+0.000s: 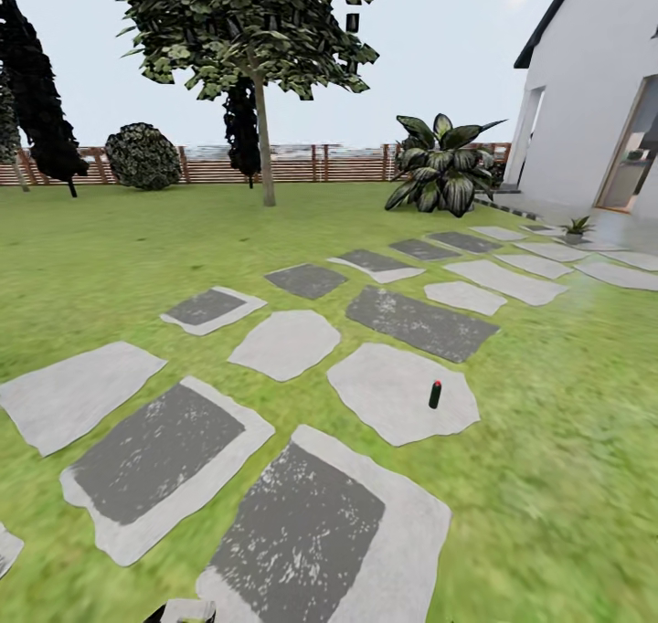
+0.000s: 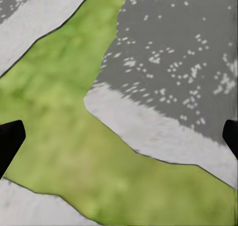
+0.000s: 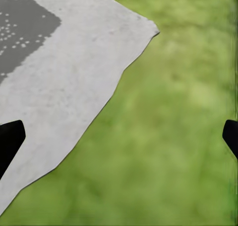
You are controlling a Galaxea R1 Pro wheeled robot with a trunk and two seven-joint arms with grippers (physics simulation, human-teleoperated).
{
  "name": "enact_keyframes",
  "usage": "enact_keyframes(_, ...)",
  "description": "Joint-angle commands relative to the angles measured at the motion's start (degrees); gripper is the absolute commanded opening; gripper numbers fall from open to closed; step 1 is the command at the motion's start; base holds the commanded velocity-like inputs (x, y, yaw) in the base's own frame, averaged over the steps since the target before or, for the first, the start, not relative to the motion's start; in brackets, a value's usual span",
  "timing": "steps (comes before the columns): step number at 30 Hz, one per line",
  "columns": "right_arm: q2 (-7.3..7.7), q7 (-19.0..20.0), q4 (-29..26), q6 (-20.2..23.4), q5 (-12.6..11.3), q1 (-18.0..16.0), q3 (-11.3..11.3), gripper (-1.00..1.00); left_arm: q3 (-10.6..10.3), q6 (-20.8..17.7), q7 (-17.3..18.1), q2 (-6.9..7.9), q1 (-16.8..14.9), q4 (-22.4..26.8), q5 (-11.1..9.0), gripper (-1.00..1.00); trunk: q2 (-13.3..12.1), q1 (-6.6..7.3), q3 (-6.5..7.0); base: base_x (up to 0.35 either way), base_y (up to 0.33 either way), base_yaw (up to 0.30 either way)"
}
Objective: Pick up the pesticide atomizer in the garden and spray insectifuge to fully cover both potted plants in the garden.
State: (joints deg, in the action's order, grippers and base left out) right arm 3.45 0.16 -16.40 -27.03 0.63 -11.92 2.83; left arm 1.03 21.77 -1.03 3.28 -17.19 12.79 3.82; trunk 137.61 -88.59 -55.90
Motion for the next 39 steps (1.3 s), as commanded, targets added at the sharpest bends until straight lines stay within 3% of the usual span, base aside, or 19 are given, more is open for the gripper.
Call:
enact_keyframes(1, -0.02, 0.02, 0.05, -0.20, 0.07, -0.03, 0.13, 1.00, 0.12, 0.20, -0.11, 0.01, -0.04, -0.04, 0.40, 1.00, 0.02, -0.01, -0.05, 0.162, -0.241, 0.000)
enact_keyframes(39, -0.02, 0.02, 0.07, -0.18, 0.07, -0.03, 0.13, 1.00, 0.12, 0.20, -0.11, -0.01, -0.02, -0.04, 0.40, 1.00, 0.02, -0.01, -0.05, 0.160, -0.242, 0.000)
